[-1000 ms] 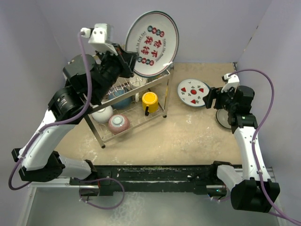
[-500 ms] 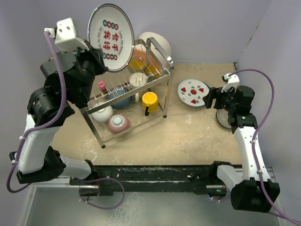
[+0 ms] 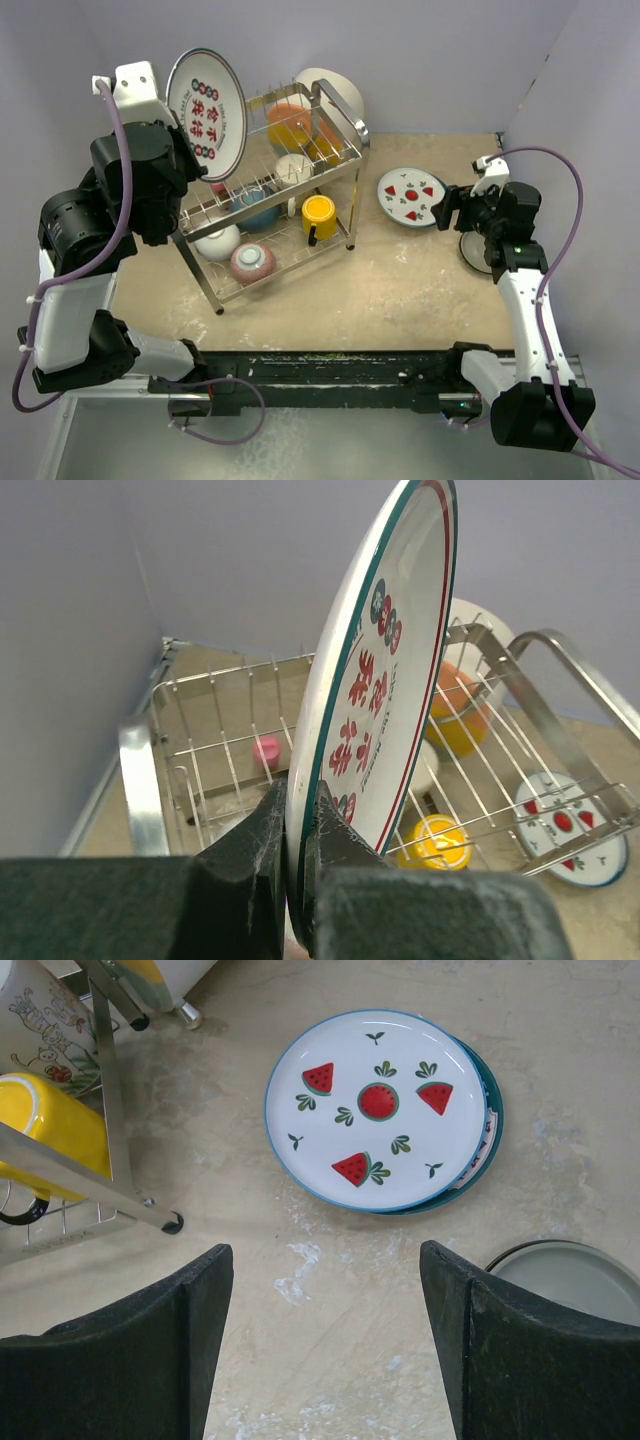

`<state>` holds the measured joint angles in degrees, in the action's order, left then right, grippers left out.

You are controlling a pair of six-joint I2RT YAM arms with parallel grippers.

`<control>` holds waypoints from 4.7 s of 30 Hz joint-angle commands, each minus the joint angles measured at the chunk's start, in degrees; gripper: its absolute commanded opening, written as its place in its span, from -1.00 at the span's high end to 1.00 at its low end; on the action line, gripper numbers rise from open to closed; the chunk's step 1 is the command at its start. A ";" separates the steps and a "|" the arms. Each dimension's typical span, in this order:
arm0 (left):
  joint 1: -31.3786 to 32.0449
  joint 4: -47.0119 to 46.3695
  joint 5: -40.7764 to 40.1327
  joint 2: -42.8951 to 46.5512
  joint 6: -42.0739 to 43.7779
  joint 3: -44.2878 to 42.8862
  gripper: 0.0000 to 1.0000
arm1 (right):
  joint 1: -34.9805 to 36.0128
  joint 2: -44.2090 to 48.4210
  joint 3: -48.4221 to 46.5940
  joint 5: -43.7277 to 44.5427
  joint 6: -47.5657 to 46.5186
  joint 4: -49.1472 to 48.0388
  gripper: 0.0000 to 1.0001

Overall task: Load the mixed dishes into the dish rack
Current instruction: Insert the plate into the dish rack.

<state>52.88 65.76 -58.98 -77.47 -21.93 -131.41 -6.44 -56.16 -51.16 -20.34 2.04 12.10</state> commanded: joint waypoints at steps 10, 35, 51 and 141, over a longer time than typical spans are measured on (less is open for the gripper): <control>-0.22 1.70 -18.24 0.15 6.24 -0.23 1.00 | -0.18 1.17 0.27 0.65 0.94 -2.46 -0.55; 6.06 -109.61 -32.60 5.64 87.51 37.81 1.00 | -0.15 1.87 0.62 1.32 0.85 -2.61 -0.54; 4.25 -104.80 -32.60 12.62 81.27 48.27 1.00 | -0.15 1.93 0.88 0.72 0.86 -2.84 -0.54; 0.93 -112.43 -32.60 13.23 85.74 56.68 -0.73 | -0.24 1.38 1.41 0.91 0.48 -3.31 -0.53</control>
<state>52.93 -44.07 -90.39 -65.71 62.63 -71.48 -6.44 -55.33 -50.11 -19.99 2.04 11.60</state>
